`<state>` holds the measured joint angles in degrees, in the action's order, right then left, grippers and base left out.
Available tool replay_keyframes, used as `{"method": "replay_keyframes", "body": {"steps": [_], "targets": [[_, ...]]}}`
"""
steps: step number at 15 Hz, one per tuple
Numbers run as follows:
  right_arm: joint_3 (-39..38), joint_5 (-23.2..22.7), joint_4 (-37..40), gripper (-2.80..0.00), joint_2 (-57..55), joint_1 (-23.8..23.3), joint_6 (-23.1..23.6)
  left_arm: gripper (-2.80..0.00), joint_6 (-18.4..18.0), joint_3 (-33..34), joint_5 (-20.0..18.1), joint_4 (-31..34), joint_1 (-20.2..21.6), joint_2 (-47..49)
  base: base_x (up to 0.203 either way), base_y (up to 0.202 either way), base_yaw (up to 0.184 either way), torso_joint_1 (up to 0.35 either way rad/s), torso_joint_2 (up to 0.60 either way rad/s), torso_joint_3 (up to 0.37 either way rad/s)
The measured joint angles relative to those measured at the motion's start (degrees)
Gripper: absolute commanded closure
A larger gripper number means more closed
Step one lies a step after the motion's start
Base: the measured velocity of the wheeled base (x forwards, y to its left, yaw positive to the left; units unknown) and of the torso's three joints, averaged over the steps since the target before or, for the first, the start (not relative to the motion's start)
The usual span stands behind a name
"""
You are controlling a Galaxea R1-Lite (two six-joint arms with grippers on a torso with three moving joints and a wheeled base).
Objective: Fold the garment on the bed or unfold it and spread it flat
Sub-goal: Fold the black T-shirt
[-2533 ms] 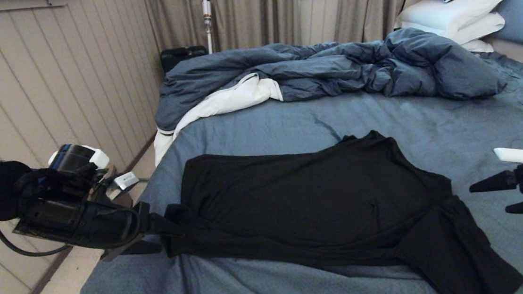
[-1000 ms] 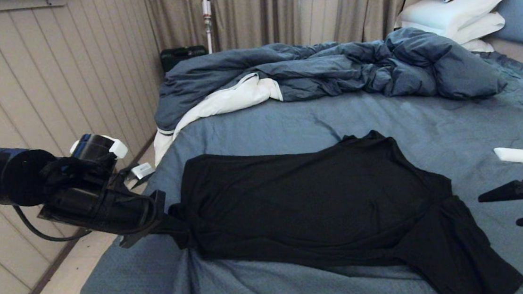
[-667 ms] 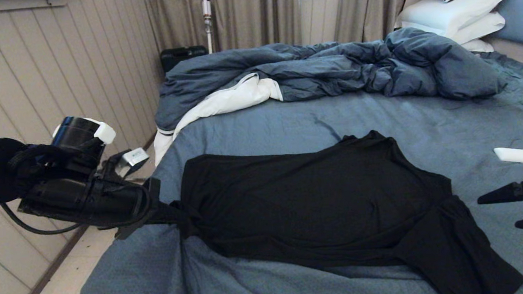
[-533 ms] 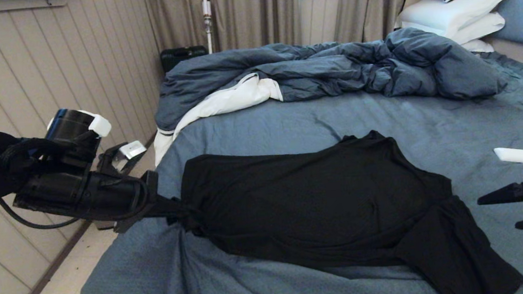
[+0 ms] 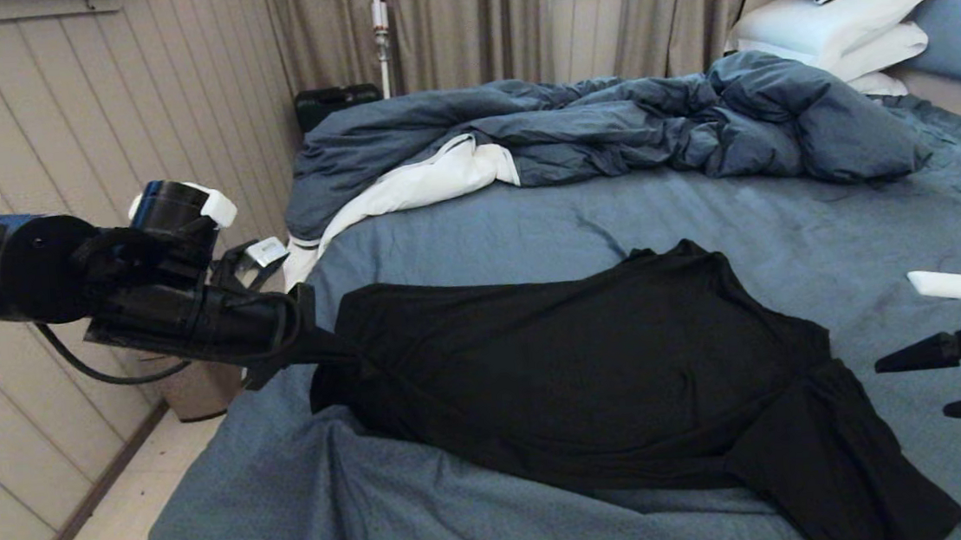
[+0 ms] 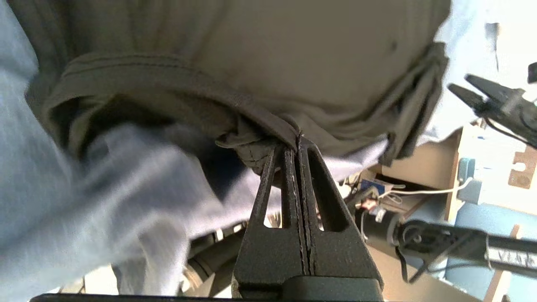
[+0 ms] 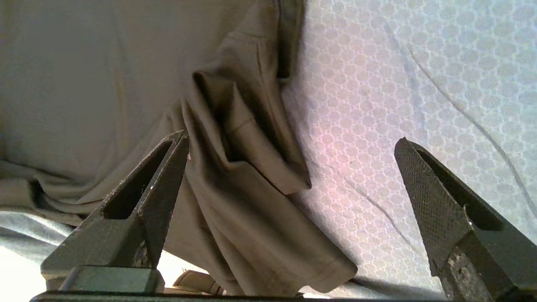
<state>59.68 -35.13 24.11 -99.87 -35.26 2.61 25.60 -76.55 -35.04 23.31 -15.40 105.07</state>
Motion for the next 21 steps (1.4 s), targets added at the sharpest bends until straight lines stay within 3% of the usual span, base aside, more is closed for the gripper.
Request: {"method": "replay_keyframes", "body": {"steps": [7, 17, 18, 21], "targets": [[0.65, -0.92, -0.46, -2.8, -1.15, 0.39, 0.0, 0.0, 1.8, -10.52, -0.09, 0.17, 4.43, 10.69, 0.0, 0.0, 0.0, 0.0, 0.0, 0.0], [0.43, -1.05, -0.83, -2.8, -2.3, 1.55, -0.11, 0.0, 1.73, -15.28, -0.1, 0.44, 5.52, 19.54, 0.0, 0.0, 0.0, 0.0, 0.0, 0.0], [0.3, -1.23, -0.8, -2.8, -2.31, 1.52, -0.09, -2.8, 1.77, -15.3, 0.0, 0.59, 5.49, 19.67, 0.0, 0.0, 0.0, 0.0, 0.0, 0.0], [-0.31, -1.46, -0.85, -2.8, -2.27, 1.44, -0.07, -2.8, 2.26, -15.17, 0.06, 0.65, 5.49, 19.21, 0.0, 0.0, 0.0, 0.0, 0.0, 0.0]]}}
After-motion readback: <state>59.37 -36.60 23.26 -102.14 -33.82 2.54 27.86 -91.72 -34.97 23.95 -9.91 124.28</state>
